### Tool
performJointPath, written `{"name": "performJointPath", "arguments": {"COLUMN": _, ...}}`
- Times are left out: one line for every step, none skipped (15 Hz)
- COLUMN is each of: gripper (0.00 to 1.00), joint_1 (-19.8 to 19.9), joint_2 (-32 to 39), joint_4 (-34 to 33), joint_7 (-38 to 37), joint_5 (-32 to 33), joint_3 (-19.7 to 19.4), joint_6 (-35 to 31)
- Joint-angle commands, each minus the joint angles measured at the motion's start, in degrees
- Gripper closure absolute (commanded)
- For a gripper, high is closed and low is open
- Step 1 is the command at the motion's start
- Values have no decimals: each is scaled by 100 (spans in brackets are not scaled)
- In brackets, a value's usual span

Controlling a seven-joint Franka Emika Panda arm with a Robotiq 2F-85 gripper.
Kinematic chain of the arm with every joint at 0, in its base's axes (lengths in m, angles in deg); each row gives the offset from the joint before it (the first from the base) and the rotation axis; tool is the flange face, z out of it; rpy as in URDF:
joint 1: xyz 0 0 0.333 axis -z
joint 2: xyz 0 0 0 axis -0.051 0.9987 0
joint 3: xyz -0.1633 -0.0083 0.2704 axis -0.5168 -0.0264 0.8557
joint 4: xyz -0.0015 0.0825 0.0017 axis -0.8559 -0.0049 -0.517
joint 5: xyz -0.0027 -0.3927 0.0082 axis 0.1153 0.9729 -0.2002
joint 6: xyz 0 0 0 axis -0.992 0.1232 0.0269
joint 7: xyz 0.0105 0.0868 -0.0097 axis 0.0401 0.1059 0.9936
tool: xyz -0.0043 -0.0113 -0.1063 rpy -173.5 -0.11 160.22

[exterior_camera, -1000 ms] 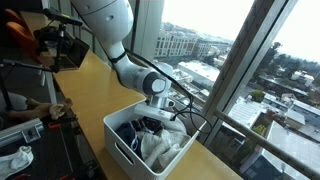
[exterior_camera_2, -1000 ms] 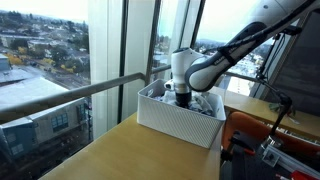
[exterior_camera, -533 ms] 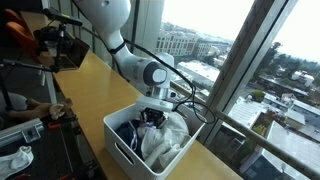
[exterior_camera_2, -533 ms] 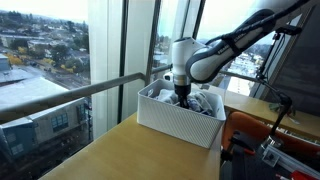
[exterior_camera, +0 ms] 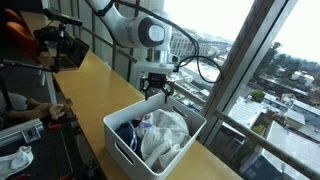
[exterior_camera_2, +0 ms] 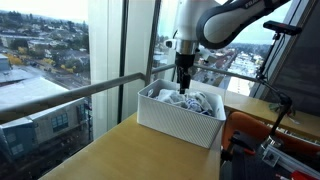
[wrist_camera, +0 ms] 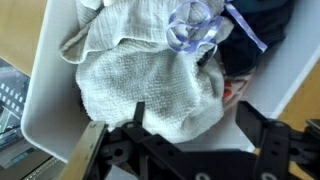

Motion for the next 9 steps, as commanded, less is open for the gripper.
{"name": "performJointPath", "arguments": {"gripper": 0, "joint_1": 66, "joint_2": -409, "joint_4": 90, "joint_7": -178, "joint_5": -783, "joint_3": 160, "joint_6": 128}}
{"name": "performJointPath", "arguments": {"gripper": 0, "joint_1": 113, "joint_2": -436, "joint_4": 84, "joint_7": -188, "joint_5": -1125, "joint_3": 198, "joint_6": 99}}
{"name": "performJointPath", "arguments": {"gripper": 0, "joint_1": 131, "joint_2": -449, "joint_4": 86, "joint_7": -224, "joint_5": -1409, "joint_3": 208, "joint_6": 43}}
{"name": "performJointPath", "arguments": {"gripper": 0, "joint_1": 149, "joint_2": -454, "joint_4": 104, "joint_7": -264, "joint_5": -1690, "joint_3": 218, "joint_6": -43}}
{"name": "performJointPath", "arguments": {"gripper": 0, "joint_1": 167, "joint_2": -464, "joint_4": 123, "joint_7": -305, "joint_5": -1970, "joint_3": 228, "joint_6": -109}}
{"name": "performJointPath", "arguments": {"gripper": 0, "joint_1": 179, "joint_2": -469, "joint_4": 157, "joint_7": -375, "joint_5": -2224, "joint_3": 236, "joint_6": -203}}
{"name": "performJointPath", "arguments": {"gripper": 0, "joint_1": 199, "joint_2": -478, "joint_4": 191, "joint_7": -420, "joint_5": -2484, "joint_3": 250, "joint_6": -302}}
{"name": "performJointPath", "arguments": {"gripper": 0, "joint_1": 92, "joint_2": -379, "joint_4": 51, "joint_7": -300, "joint_5": -2074, "joint_3": 142, "joint_6": -88}}
{"name": "performJointPath", "arguments": {"gripper": 0, "joint_1": 107, "joint_2": -379, "joint_4": 66, "joint_7": -326, "joint_5": -2236, "joint_3": 149, "joint_6": -153}}
